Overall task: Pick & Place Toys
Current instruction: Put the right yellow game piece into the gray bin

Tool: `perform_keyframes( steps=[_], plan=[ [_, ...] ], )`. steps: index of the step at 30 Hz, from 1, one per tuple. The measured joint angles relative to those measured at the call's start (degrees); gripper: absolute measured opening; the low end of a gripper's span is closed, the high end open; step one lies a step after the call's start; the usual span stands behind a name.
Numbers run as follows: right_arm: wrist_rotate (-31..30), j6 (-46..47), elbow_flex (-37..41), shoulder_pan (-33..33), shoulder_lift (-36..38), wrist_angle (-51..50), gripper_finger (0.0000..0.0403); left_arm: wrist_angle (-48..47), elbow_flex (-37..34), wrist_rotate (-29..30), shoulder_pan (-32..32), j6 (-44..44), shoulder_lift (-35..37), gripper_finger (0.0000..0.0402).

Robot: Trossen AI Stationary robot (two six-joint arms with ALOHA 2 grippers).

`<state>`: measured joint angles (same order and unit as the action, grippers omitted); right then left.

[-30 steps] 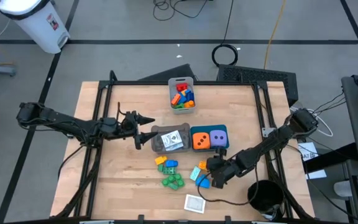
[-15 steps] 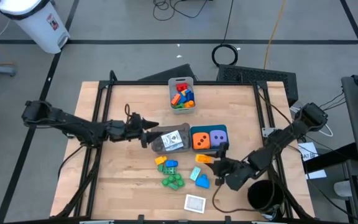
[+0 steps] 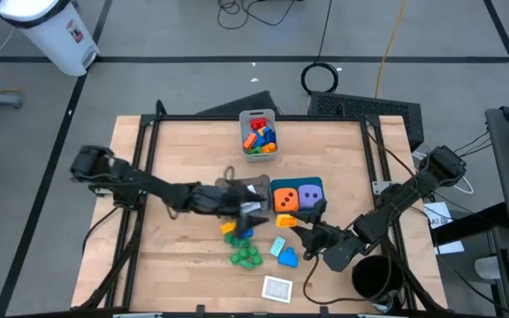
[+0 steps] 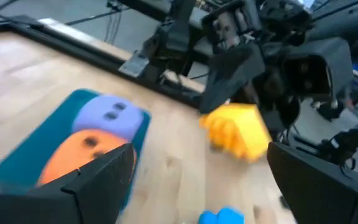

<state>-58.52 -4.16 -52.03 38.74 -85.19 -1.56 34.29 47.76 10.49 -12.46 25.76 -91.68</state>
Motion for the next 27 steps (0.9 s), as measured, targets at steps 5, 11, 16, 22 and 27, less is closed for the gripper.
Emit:
perform_keyframes(
  steps=[5, 11, 16, 22, 27],
  plan=[
    [0.04, 0.0, -0.02, 0.0, 0.0, -0.5, 0.0138, -0.51, 9.31, -1.3, -0.15, -0.26, -6.32, 0.0376],
    [-0.33, 0.0, -0.02, 0.0, 0.0, -0.42, 0.0138, -8.41, 15.56, -5.49, -0.87, -3.14, -9.61, 0.0376],
    [-1.53, 0.03, 0.15, 0.0, 0.0, 0.11, 0.0144, -10.64, 16.47, -4.95, -0.6, -2.71, -10.01, 0.0363],
    [-1.49, 0.24, 0.18, 0.0, 0.0, 0.2, 0.014, -10.68, 16.49, -4.67, -0.28, -1.46, -10.01, 0.0257],
    [-1.64, 0.41, 0.24, 0.0, -0.02, 0.59, 0.0155, -13.2, 16.47, -3.9, 0.13, -1.33, -10.01, 0.014]
  ],
)
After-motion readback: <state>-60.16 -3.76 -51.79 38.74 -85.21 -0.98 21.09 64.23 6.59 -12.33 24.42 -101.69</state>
